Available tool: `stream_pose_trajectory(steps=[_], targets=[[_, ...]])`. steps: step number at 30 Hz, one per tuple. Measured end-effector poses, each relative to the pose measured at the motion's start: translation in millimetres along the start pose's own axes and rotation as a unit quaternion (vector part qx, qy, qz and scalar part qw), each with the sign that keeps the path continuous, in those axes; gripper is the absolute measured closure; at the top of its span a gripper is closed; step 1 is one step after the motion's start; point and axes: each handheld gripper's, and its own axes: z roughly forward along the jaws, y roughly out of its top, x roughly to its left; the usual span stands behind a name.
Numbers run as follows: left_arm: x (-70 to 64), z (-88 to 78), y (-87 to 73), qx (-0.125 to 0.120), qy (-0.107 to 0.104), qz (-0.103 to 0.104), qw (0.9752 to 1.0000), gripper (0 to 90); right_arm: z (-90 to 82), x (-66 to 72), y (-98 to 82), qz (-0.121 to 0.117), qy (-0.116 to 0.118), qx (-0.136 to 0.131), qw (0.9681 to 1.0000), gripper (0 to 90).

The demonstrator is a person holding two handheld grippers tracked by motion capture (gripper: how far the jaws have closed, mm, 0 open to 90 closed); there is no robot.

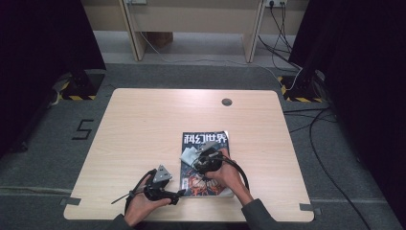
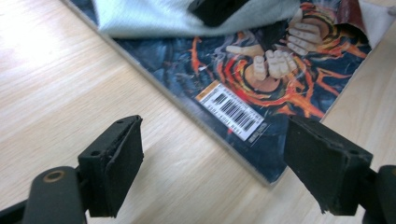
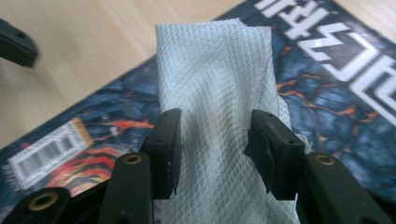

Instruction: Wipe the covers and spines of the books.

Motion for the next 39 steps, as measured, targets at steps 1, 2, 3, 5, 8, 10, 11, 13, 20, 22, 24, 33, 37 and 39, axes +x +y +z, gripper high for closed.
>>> stream_pose_trajectory(steps=[1, 2, 3, 5, 8, 10, 11, 13, 20, 22, 24, 33, 37, 39], targets=[[1.7, -2.1, -0.1, -0.002, 0.0, -0.002, 1.0, 19.2, -0.7, -0.5, -0.6, 0.002, -0.005, 0.001, 1.0, 55.5], [3.1, -3.8, -0.2, -0.004, 0.0, -0.003, 1.0, 19.2, -1.2, 0.8, -0.8, 0.001, -0.006, 0.002, 1.0, 56.4], [5.1, -5.9, -0.5, -0.005, 0.0, -0.004, 1.0, 19.2, -1.2, 1.8, -0.6, -0.003, -0.007, 0.002, 1.0, 57.0], [9.3, -10.2, -2.8, -0.003, 0.006, -0.009, 0.9999, 19.2, -2.2, 6.9, 0.6, -0.007, -0.008, 0.01, 0.9999, 57.4], [15.1, -16.2, -6.9, 0.002, 0.013, -0.008, 0.9999, 19.3, -4.2, 16.9, 0.1, -0.016, 0.007, 0.015, 0.9997, 57.5], [20.8, -20.2, -9.7, 0.003, 0.029, -0.01, 0.9995, 19.7, -5.0, 25.1, -1.0, -0.027, 0.007, 0.01, 0.9996, 58.2], [23.8, -22.4, -10.7, 0.001, 0.035, -0.012, 0.9993, 19.7, -5.5, 29.7, -2.0, -0.025, 0.009, 0.01, 0.9996, 58.5], [30.0, -26.0, -11.8, -0.001, 0.045, -0.015, 0.9989, 19.8, -7.6, 36.8, -4.1, -0.034, 0.016, 0.009, 0.9993, 58.6], [42.0, -28.1, -13.8, 0.008, 0.073, -0.023, 0.9971, 20.0, -13.9, 54.4, -12.7, -0.047, 0.03, 0.002, 0.9984, 58.6], [43.5, -28.3, -14.7, 0.008, 0.077, -0.027, 0.9967, 20.0, -15.5, 59.9, -14.7, -0.05, 0.033, 0.0, 0.9982, 58.6], [47.5, -29.6, -14.8, 0.008, 0.082, -0.031, 0.9961, 20.0, -17.5, 66.3, -16.9, -0.052, 0.042, 0.001, 0.9978, 58.5], [65.6, -36.1, -18.3, 0.004, 0.11, -0.059, 0.9921, 20.1, -20.4, 83.3, -20.4, -0.066, 0.054, -0.004, 0.9964, 58.6], [69.0, -37.3, -18.9, 0.003, 0.115, -0.062, 0.9914, 20.1, -21.2, 86.9, -22.6, -0.072, 0.063, -0.008, 0.9954, 58.5], [68.9, -37.6, -19.0, 0.002, 0.115, -0.062, 0.9914, 20.0, -21.1, 86.4, -23.1, -0.074, 0.064, -0.011, 0.9952, 58.4]])
